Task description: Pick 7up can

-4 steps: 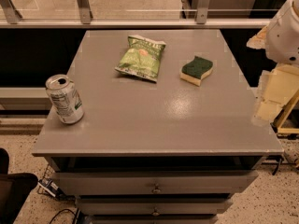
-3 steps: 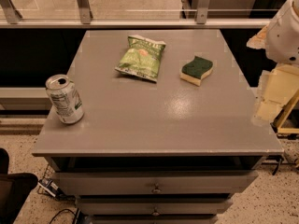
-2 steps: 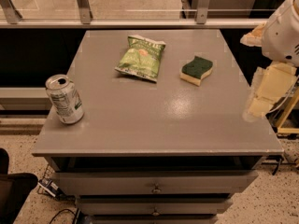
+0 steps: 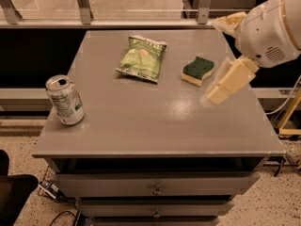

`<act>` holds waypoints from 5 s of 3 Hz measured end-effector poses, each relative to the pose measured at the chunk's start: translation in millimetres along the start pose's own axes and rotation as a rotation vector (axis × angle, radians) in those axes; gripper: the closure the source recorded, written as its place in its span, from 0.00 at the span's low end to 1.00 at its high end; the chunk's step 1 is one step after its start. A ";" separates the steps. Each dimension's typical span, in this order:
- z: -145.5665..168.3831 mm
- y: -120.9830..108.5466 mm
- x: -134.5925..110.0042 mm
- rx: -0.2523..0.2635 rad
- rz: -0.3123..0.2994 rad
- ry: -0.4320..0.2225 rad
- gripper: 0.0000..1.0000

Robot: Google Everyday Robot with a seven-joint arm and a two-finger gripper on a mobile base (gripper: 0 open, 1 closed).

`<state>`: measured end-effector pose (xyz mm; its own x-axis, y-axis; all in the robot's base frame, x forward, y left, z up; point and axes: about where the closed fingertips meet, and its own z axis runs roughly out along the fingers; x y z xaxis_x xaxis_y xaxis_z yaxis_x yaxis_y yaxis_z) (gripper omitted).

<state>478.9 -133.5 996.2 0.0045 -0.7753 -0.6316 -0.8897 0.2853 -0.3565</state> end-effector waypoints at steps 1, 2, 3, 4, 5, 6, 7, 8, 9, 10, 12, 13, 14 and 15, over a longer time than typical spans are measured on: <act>36.4 -9.4 -36.6 0.032 0.020 -0.248 0.00; 70.9 -8.8 -75.4 -0.047 0.113 -0.483 0.00; 69.8 -5.7 -87.8 -0.071 0.139 -0.527 0.00; 69.7 -5.7 -87.2 -0.069 0.136 -0.523 0.00; 94.0 1.5 -93.3 -0.107 0.161 -0.569 0.00; 150.2 16.5 -103.1 -0.157 0.218 -0.690 0.00; 194.9 29.4 -119.3 -0.196 0.222 -0.716 0.00; 229.5 43.1 -129.2 -0.225 0.211 -0.710 0.00; 253.3 56.5 -137.3 -0.256 0.204 -0.700 0.00; 272.7 78.3 -156.5 -0.329 0.205 -0.732 0.00; 280.6 110.4 -190.2 -0.402 0.186 -0.826 0.18; 280.3 112.0 -192.4 -0.405 0.182 -0.828 0.41; 280.3 113.7 -194.4 -0.409 0.180 -0.829 0.65; 280.3 115.2 -196.2 -0.412 0.177 -0.830 0.88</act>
Offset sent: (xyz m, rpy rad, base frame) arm 0.0589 0.1430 0.0116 0.8301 0.0457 0.2051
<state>503.5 209.4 886.0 0.0364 -0.0455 -0.9983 -0.9992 0.0160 -0.0372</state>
